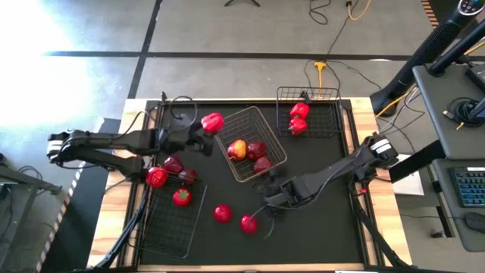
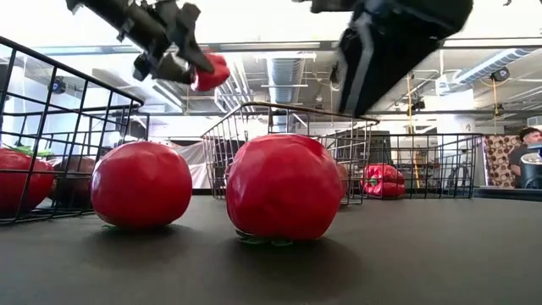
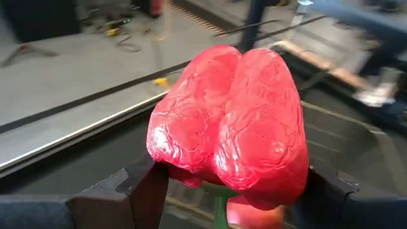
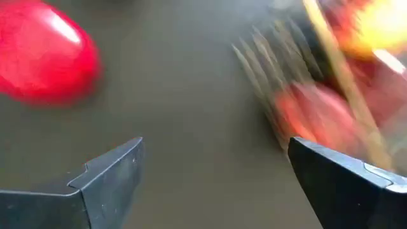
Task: Sort produce into baskets
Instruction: Put the red bell pepper into the top black wire basket
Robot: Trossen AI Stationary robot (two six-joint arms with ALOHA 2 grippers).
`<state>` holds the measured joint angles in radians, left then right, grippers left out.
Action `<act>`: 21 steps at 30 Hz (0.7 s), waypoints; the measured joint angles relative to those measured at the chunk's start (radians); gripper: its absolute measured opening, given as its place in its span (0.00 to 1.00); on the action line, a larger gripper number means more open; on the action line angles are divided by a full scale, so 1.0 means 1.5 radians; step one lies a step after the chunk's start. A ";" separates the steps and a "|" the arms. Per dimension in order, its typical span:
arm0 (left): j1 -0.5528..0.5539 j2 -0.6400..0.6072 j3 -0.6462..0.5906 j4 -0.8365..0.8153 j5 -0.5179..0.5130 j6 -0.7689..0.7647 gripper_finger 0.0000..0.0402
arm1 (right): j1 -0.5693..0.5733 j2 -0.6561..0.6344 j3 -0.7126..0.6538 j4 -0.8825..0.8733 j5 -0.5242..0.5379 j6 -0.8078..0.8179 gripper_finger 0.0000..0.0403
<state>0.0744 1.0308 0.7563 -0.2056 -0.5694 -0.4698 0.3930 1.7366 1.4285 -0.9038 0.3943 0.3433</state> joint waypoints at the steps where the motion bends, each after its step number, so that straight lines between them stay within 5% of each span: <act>1: -0.020 -0.001 0.000 0.004 -0.001 0.000 0.60 | 0.002 -0.005 0.011 -0.063 0.022 0.019 0.94; 5: -0.114 0.012 0.000 0.043 -0.033 -0.012 0.60 | -0.004 -0.018 0.019 -0.263 0.080 0.108 0.94; 9: -0.217 0.051 0.000 0.083 -0.087 -0.012 0.60 | -0.022 -0.029 -0.010 -0.346 0.152 0.168 0.94; 14: -0.318 0.133 0.000 0.160 -0.131 -0.023 0.60 | -0.064 -0.042 -0.063 -0.229 0.163 0.099 0.94; 21: -0.381 0.222 0.000 0.240 -0.171 -0.040 0.60 | -0.098 -0.047 -0.090 -0.023 0.055 -0.017 0.94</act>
<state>-0.4973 1.3634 0.7559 0.1544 -0.8252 -0.5300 0.2464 1.6661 1.2930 -0.9376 0.4774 0.3181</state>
